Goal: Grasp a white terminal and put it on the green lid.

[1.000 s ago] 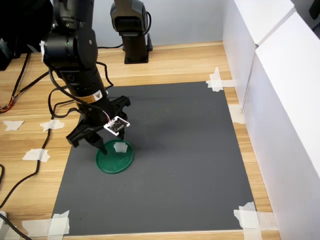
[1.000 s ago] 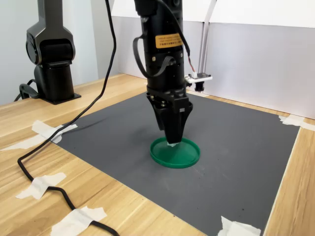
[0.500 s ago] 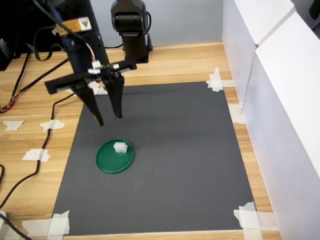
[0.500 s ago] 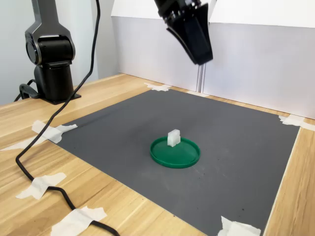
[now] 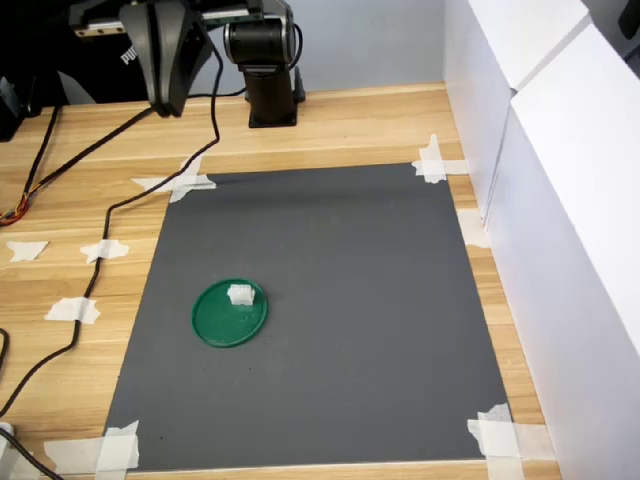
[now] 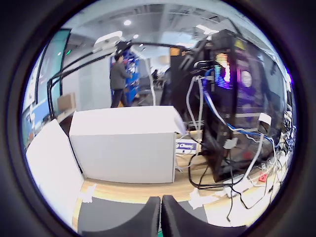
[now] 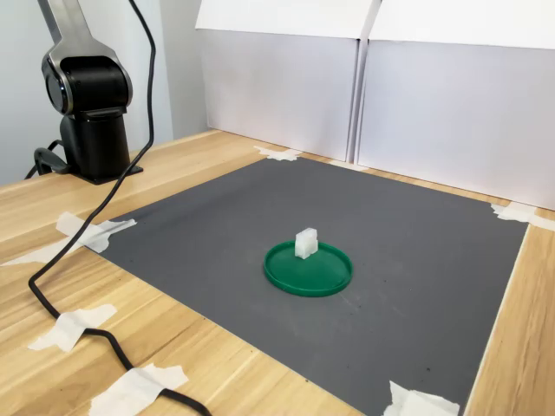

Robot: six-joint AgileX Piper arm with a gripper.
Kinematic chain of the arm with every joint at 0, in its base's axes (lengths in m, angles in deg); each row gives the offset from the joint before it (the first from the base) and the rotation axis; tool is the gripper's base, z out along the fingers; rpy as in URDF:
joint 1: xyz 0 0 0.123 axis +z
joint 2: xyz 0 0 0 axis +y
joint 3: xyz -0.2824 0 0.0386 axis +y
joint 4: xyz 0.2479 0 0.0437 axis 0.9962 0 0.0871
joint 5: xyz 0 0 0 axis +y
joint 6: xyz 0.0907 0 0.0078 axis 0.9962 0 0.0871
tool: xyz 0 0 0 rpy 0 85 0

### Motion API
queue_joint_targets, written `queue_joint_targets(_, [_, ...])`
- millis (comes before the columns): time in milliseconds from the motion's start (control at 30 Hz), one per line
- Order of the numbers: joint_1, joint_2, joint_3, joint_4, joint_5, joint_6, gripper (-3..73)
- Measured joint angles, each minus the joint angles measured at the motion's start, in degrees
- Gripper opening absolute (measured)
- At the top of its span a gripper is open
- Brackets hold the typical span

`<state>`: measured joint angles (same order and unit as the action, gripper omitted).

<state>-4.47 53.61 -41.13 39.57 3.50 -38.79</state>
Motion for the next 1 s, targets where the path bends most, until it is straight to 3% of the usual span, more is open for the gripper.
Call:
queue_joint_targets(167, [0.0, -11.0, 11.8, 0.8, -1.1, 0.0, -1.6])
queue_joint_targets(500, [0.0, -27.4, 29.2, -0.8, -5.5, -3.3, -1.6])
queue_joint_targets(1000, [0.0, -43.6, 39.3, -0.9, -6.4, -4.2, -1.6])
